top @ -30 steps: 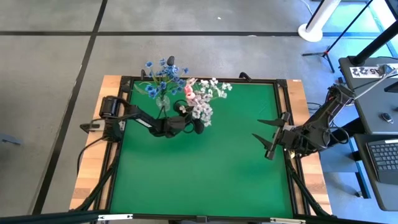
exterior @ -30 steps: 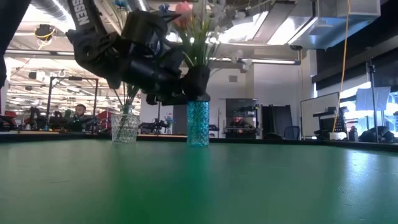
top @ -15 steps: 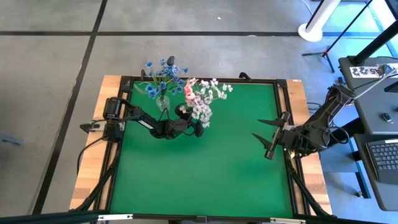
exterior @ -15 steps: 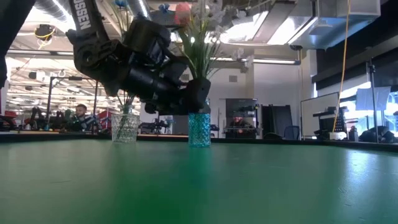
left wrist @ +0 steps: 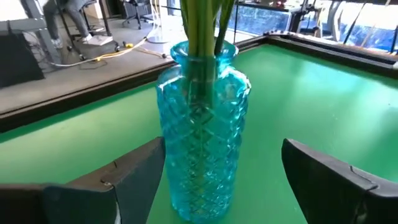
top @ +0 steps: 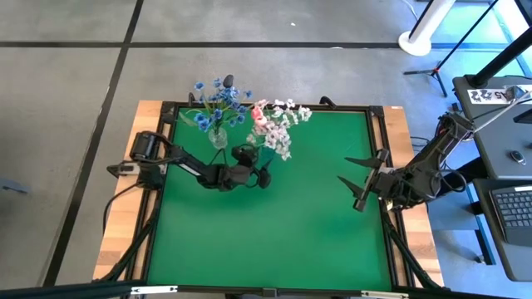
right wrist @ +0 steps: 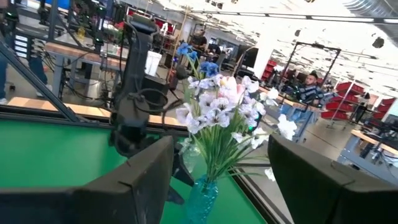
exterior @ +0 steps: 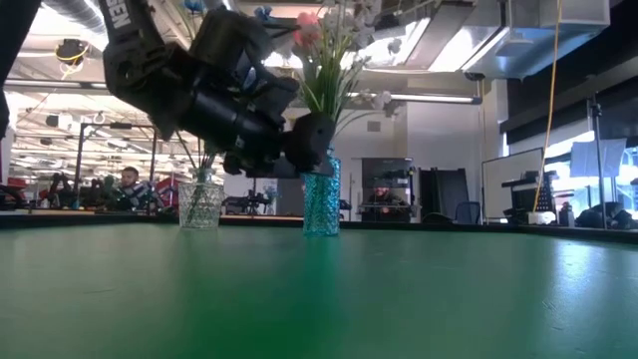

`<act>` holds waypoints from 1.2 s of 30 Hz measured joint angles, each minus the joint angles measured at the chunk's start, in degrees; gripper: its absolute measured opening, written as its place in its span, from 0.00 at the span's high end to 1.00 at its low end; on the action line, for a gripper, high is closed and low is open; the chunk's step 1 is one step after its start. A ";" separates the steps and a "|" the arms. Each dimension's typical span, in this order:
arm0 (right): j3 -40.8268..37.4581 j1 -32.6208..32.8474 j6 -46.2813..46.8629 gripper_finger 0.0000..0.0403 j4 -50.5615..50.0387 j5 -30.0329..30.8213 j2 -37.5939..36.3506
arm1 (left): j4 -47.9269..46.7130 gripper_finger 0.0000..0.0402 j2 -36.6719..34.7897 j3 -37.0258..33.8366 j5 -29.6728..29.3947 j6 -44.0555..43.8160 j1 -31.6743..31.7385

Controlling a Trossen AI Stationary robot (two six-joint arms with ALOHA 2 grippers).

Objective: Sort flowers into vase by color
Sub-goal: Return to Home Position

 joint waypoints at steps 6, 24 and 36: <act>0.02 0.01 5.57 0.36 -5.14 -1.25 0.00 | -7.64 0.22 -3.55 0.04 -2.13 -3.56 -4.39; -19.33 0.06 18.66 0.85 -5.59 -11.05 -17.36 | -38.32 0.97 -36.55 -0.78 -8.32 6.88 -27.06; -28.01 -0.07 7.76 0.99 -13.09 -26.67 -44.65 | 9.60 1.00 -57.71 -36.48 19.38 14.53 -17.93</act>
